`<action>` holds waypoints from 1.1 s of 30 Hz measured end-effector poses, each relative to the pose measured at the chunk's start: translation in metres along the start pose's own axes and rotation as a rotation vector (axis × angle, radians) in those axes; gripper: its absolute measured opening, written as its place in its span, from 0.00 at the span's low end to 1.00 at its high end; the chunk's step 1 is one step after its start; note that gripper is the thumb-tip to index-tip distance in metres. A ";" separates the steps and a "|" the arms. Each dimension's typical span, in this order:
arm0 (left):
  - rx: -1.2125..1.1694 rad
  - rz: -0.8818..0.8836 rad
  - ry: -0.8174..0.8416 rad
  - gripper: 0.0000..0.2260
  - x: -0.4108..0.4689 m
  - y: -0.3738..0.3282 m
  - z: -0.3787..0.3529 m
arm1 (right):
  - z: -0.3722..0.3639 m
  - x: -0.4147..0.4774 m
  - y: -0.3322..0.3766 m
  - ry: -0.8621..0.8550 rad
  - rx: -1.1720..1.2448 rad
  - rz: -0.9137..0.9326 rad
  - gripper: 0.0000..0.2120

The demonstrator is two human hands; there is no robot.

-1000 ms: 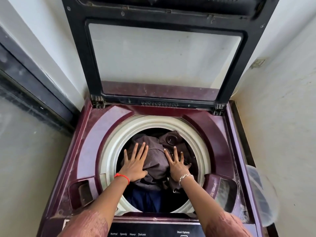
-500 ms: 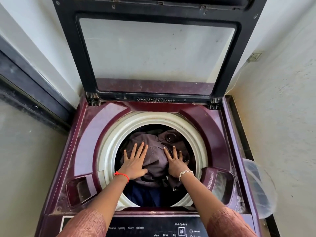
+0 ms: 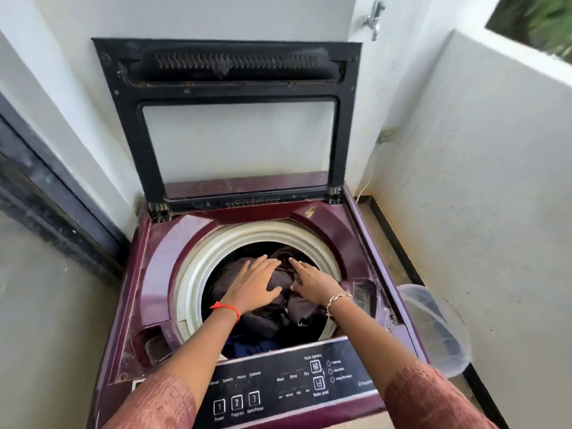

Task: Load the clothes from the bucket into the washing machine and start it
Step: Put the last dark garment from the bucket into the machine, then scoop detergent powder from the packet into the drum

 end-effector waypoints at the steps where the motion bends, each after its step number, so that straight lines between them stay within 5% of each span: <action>1: -0.019 -0.035 -0.031 0.27 -0.002 -0.008 0.006 | 0.007 -0.008 0.002 -0.036 -0.017 0.003 0.32; 9: -0.077 -0.375 -0.140 0.22 -0.018 -0.123 0.031 | 0.050 -0.113 -0.027 -0.363 -0.149 -0.084 0.14; 13: -0.085 -0.498 -0.074 0.19 -0.026 -0.194 0.025 | 0.059 -0.173 -0.058 -0.490 -0.158 -0.174 0.16; 26: 0.115 -0.689 0.067 0.15 -0.028 -0.441 -0.056 | 0.062 -0.375 -0.215 -0.434 -0.244 -0.556 0.14; 33: 0.049 -0.815 0.049 0.12 -0.039 -0.565 -0.067 | 0.107 -0.480 -0.274 -0.591 -0.299 -0.757 0.14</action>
Point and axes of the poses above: each hand's wrist, its own x-axis towards the middle knuckle, its own z-axis out of the back of the hand, y = z × x, the point moved 3 cm from there along x, towards the middle knuckle, and after that the axes turned 14 degrees about z, right-handed, at the moved point
